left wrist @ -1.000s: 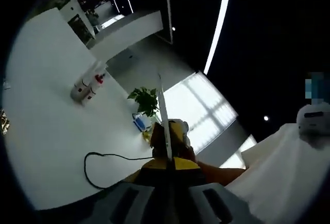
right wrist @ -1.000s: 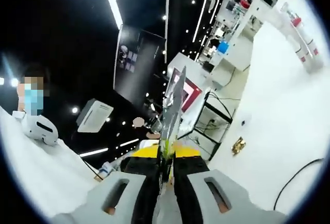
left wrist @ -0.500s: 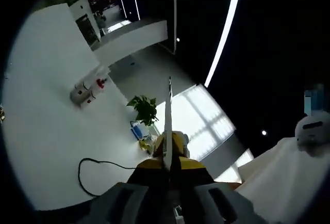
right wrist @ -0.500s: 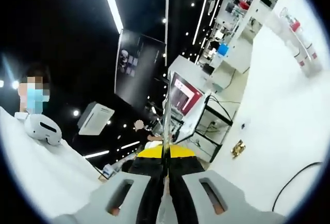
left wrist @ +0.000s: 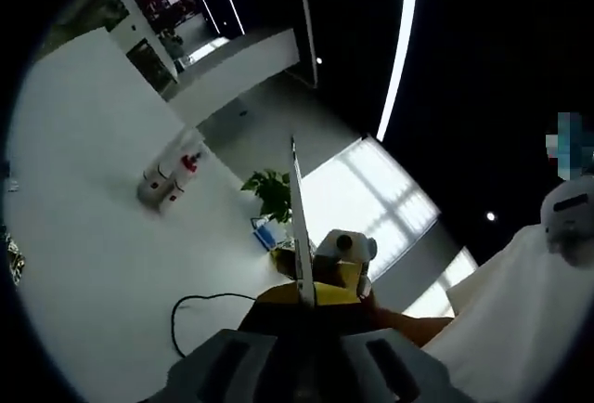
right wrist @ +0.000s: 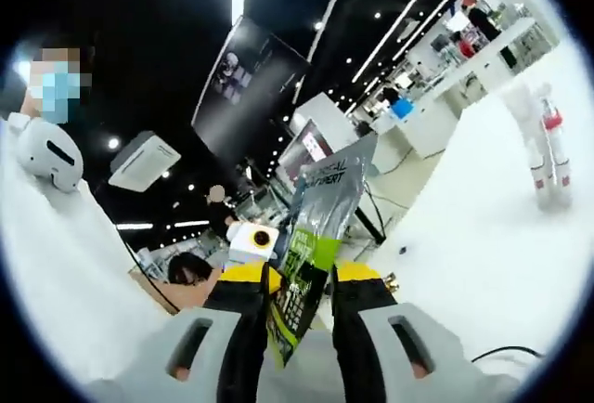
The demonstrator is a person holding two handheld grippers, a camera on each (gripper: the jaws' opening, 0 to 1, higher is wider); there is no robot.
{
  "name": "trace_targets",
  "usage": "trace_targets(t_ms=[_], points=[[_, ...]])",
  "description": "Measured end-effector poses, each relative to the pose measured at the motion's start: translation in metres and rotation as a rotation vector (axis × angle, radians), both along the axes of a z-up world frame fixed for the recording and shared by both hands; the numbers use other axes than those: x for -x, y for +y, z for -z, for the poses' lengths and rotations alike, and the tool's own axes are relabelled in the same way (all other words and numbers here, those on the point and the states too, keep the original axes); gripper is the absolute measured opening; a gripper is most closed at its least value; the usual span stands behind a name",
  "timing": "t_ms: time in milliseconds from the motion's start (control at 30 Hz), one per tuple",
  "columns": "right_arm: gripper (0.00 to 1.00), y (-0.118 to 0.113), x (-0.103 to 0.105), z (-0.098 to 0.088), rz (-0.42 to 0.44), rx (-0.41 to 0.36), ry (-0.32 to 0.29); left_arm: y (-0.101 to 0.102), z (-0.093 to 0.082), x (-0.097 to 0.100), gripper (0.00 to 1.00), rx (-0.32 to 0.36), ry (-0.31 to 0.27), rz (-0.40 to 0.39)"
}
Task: Arrange the skincare products in the storage area until every visible bottle or jar stands upright without overlapping.
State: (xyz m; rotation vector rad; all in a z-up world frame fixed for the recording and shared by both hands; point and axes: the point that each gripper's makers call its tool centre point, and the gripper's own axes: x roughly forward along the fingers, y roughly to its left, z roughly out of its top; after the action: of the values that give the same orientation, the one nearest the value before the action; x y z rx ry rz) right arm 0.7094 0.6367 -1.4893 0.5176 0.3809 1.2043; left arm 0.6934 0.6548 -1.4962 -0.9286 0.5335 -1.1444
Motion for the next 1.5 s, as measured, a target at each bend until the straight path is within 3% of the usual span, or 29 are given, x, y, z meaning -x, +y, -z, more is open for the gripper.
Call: trace_targets(t_ms=[100, 267, 367, 433, 467, 533, 567, 600, 700, 733, 767, 833, 900, 1033, 1500], points=[[0.40, -0.004, 0.000, 0.006, 0.027, 0.040, -0.009, 0.003, -0.004, -0.002, 0.00, 0.001, -0.004, -0.003], [0.39, -0.007, -0.001, 0.015, 0.050, 0.044, 0.001, 0.005, 0.000, -0.007, 0.00, -0.015, 0.001, -0.002], [0.44, -0.015, -0.009, 0.026, 0.135, 0.122, -0.024, 0.007, 0.002, -0.011, 0.00, -0.030, 0.005, 0.000], [0.45, -0.023, -0.010, 0.038, 0.176, 0.254, -0.092, 0.009, 0.001, -0.013, 0.00, -0.032, 0.003, -0.001], [0.48, -0.030, -0.014, 0.044, 0.231, 0.360, -0.168, 0.010, 0.002, -0.016, 0.00, -0.056, 0.000, -0.011], [0.56, -0.033, -0.013, 0.050, 0.269, 0.471, -0.270, 0.011, 0.004, -0.019, 0.00, -0.073, 0.001, -0.006], [0.57, -0.034, -0.012, 0.049, 0.275, 0.489, -0.310, 0.012, 0.006, -0.020, 0.00, -0.081, 0.000, -0.006], [0.57, -0.031, -0.009, 0.047, 0.279, 0.479, -0.353, 0.013, 0.006, -0.023, 0.00, -0.082, 0.003, -0.009], [0.52, -0.033, -0.007, 0.045, 0.327, 0.443, -0.365, 0.016, 0.007, -0.027, 0.00, -0.083, 0.007, -0.016], [0.52, -0.033, -0.012, 0.046, 0.351, 0.466, -0.391, 0.021, 0.008, -0.035, 0.00, -0.095, 0.019, -0.045], [0.52, -0.032, -0.014, 0.046, 0.357, 0.453, -0.382, 0.023, 0.006, -0.039, 0.00, -0.084, 0.027, -0.059], [0.52, -0.037, -0.018, 0.057, 0.367, 0.521, -0.382, 0.025, 0.006, -0.043, 0.00, -0.082, 0.024, -0.070], [0.52, -0.038, -0.017, 0.060, 0.367, 0.532, -0.376, 0.027, 0.007, -0.048, 0.00, -0.092, 0.031, -0.078], [0.47, -0.039, -0.015, 0.065, 0.362, 0.578, -0.402, 0.029, 0.008, -0.056, 0.00, -0.102, 0.037, -0.085], [0.44, -0.041, -0.014, 0.072, 0.346, 0.612, -0.396, 0.028, 0.008, -0.085, 0.00, -0.121, 0.043, -0.093]])
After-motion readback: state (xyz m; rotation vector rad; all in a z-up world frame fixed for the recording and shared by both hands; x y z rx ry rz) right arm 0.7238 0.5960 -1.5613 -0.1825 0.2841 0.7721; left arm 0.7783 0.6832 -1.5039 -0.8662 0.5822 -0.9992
